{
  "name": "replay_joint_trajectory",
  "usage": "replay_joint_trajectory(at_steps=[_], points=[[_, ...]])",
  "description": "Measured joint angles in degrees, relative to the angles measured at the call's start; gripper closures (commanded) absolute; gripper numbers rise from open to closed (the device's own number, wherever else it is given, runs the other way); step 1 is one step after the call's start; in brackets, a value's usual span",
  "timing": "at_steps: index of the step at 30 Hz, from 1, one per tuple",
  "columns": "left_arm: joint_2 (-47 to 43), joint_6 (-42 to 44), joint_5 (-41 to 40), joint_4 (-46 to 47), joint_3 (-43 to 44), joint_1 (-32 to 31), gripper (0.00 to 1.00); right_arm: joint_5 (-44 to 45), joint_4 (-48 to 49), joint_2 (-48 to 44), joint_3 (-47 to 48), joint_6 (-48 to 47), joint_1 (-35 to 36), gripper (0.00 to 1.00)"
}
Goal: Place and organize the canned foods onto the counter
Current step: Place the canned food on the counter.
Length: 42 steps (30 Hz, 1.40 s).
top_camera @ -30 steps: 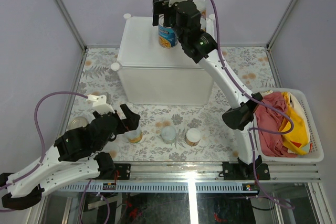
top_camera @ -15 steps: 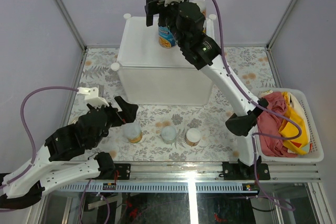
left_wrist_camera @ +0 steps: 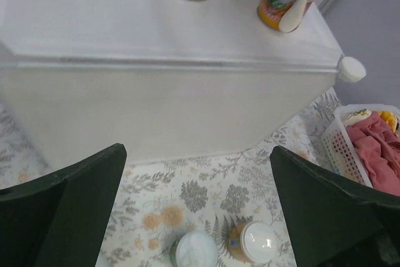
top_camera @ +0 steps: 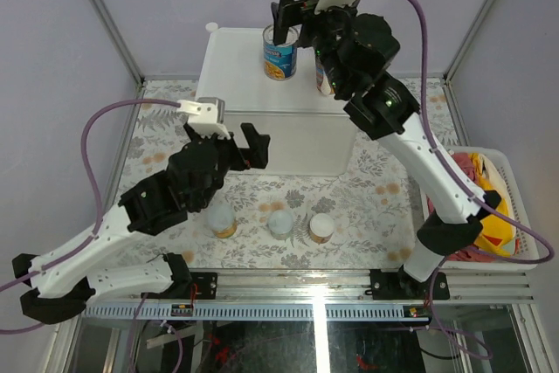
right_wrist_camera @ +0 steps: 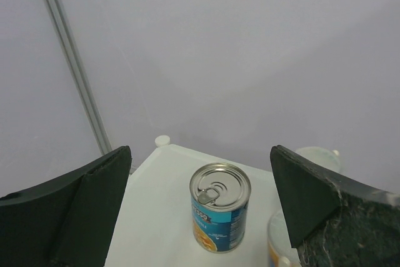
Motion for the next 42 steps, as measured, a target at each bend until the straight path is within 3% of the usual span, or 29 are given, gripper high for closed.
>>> replay_joint_trajectory(at_steps=[5,14,21,28,42], points=[[7.4,5.9,5.6,6.0,5.5,6.3,0.0,2.6,2.3,-6.3,-6.1,-1.5,0.0,0.0],[17.2,12.9,27.1,15.6,11.3,23.5,0.0,5.1,5.6,-13.1,-13.7,-3.4,-0.7,0.0],[22.8,18.1,40.8,21.1,11.4,31.0,0.0,4.9,6.1,-13.8,-15.8,-3.4,-3.0,0.0],[26.7,20.4,46.9,25.9,11.5,35.8,0.01,3.0,7.0,-14.3,-18.8,-2.5,-5.1,0.0],[33.5,22.5,52.7,31.3,15.3,37.3,0.06,0.2,7.6,-15.5,-22.6,-0.7,-7.8,0.0]])
